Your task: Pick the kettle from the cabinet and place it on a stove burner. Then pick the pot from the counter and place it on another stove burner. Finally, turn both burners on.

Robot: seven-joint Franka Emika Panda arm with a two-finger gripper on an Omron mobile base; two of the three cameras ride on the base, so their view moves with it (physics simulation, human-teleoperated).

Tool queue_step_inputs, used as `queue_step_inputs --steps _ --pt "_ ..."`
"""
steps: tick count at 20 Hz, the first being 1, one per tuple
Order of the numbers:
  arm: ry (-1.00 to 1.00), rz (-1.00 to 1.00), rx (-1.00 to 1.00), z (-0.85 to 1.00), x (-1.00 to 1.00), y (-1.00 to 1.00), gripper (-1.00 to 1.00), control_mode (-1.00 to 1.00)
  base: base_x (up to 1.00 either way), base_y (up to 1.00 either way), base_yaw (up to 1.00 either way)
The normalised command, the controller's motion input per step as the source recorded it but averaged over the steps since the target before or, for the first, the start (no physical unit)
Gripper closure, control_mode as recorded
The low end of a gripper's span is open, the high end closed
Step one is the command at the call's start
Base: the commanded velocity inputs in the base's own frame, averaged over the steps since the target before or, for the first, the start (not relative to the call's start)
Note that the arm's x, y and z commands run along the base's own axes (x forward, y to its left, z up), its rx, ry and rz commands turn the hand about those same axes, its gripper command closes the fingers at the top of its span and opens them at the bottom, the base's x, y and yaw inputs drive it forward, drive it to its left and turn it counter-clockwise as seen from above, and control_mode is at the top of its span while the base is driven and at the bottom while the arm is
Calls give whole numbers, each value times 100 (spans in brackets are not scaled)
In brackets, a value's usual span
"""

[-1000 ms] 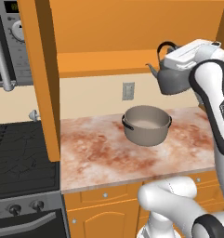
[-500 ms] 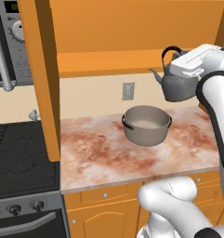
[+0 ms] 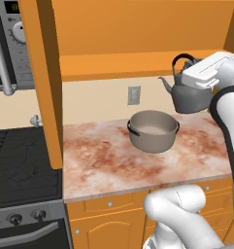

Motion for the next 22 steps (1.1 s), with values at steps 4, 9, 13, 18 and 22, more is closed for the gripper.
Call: queue_step_inputs --steps 4,9,13,18,22 --pt "0 0 0 0 0 0 100 -100 0 0 0" --pt "0 0 0 0 0 0 100 100 -19 0 0" --pt "0 0 0 0 0 0 100 100 -47 0 0" --pt "0 0 0 0 0 0 100 100 -41 13 -1" --pt "0 0 0 0 0 0 100 100 -44 17 -3"
